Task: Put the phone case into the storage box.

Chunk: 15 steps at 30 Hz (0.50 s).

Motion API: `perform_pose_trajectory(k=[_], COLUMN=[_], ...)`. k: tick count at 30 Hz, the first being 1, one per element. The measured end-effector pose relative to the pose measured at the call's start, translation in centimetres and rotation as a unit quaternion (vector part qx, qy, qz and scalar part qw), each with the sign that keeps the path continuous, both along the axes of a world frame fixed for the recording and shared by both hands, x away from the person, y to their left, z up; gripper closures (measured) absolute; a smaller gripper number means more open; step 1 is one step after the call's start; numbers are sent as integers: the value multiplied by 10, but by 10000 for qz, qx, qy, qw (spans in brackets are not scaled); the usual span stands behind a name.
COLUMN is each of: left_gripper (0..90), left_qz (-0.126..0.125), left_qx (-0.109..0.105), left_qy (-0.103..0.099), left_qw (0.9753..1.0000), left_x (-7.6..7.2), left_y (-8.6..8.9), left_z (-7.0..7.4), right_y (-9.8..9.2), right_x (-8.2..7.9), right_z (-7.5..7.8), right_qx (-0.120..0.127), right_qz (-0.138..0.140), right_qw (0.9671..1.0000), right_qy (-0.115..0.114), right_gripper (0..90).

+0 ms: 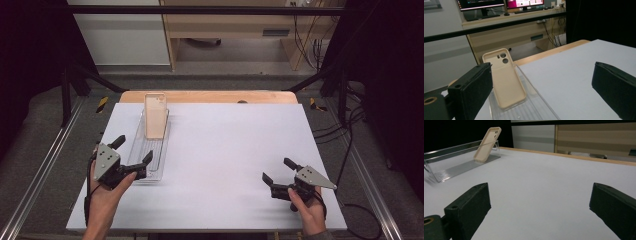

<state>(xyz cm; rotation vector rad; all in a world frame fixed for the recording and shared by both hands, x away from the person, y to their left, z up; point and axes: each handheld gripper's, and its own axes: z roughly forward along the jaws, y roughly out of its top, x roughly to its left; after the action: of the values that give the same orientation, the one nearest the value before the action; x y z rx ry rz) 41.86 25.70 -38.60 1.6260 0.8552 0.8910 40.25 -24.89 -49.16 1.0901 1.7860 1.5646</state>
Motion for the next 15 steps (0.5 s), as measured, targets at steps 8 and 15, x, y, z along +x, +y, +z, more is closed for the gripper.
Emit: perform_pose_trajectory(k=[8, 15], left_gripper=[30, 31], left_qz=[238, 392], left_qx=[-277, -535], left_qy=[-62, -93], left_qw=[9993, 9978], left_x=[-2, -5], left_y=[21, 38], left_z=[-3, -7], right_y=[1, 2], right_x=[0, 1], right_z=[0, 0], right_qx=[-5, -16], right_qz=[6, 8], right_qw=[10000, 10000], right_qy=[6, 6], right_gripper=[34, 34])
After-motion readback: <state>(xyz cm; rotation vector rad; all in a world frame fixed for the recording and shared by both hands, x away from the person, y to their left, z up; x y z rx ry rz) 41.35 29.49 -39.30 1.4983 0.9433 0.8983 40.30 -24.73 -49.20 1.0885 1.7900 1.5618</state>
